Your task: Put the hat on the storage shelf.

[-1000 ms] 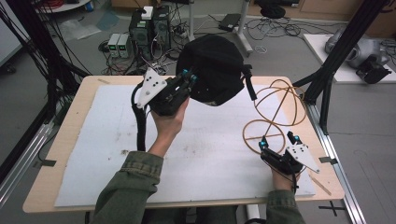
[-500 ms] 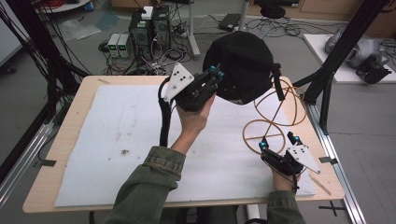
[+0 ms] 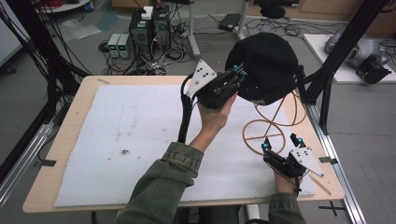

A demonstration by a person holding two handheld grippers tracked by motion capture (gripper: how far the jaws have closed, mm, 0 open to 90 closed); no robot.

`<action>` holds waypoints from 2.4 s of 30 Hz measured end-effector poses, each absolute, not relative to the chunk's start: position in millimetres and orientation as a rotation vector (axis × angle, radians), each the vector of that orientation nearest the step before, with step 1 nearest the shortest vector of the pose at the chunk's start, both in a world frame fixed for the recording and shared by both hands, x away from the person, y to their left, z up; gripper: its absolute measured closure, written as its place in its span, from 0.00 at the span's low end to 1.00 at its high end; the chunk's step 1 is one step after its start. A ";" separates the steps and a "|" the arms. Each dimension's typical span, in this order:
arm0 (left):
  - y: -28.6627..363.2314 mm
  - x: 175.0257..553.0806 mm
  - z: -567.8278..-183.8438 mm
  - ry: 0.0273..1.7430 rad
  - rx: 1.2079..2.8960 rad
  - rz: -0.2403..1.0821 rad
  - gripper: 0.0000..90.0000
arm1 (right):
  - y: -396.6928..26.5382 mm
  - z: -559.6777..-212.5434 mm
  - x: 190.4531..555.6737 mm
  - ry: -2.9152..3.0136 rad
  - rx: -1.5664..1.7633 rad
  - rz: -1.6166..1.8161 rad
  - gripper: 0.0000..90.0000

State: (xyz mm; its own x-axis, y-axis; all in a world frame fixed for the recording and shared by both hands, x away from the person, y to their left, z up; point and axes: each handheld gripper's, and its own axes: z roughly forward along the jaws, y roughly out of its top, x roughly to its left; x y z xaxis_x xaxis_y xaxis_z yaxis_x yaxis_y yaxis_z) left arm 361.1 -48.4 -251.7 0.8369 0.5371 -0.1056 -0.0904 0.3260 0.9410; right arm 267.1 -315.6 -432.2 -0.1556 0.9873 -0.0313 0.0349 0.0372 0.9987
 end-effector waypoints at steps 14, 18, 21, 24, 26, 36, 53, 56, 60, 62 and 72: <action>-94.7 369.9 -254.1 0.413 1.240 0.344 0.97 | -314.7 -432.7 267.9 1.373 1.130 1.282 0.08; -112.4 374.1 -254.8 0.392 1.269 0.286 0.97 | -315.2 -432.9 269.1 1.377 1.121 1.281 0.08; -117.8 375.9 -256.5 0.389 1.285 0.275 0.97 | -315.5 -432.7 268.0 1.378 1.121 1.284 0.08; -124.9 380.5 -260.5 0.404 1.326 0.263 0.97 | -316.0 -432.4 267.1 1.378 1.123 1.283 0.08; -129.7 382.5 -262.6 0.427 1.377 0.263 0.97 | -317.5 -432.6 266.7 1.374 1.126 1.281 0.08; -136.4 394.5 -273.7 0.492 1.518 0.169 0.97 | -315.6 -433.0 267.9 1.385 1.114 1.279 0.08; -143.0 389.6 -278.4 0.520 1.593 0.147 0.83 | -315.8 -432.9 267.1 1.383 1.119 1.279 0.08; -143.5 388.9 -278.4 0.523 1.592 0.141 0.78 | -315.2 -432.7 266.5 1.387 1.119 1.279 0.08; -145.4 384.9 -277.6 0.514 1.602 0.168 0.69 | -315.9 -432.8 266.2 1.384 1.115 1.277 0.08; -145.7 384.3 -277.7 0.507 1.602 0.169 0.64 | -316.6 -432.8 265.9 1.383 1.116 1.275 0.08; -147.5 380.8 -277.2 0.479 1.590 0.191 0.41 | -316.9 -432.9 265.6 1.384 1.124 1.280 0.08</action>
State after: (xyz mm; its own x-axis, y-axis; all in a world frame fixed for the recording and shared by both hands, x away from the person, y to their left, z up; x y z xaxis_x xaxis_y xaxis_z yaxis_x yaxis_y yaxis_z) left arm 380.8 -147.5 -277.2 0.8955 0.4133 -0.1652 0.1862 -0.0106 0.9825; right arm 265.6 -316.9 -432.9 -0.1689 0.9849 -0.0383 0.0382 0.0454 0.9982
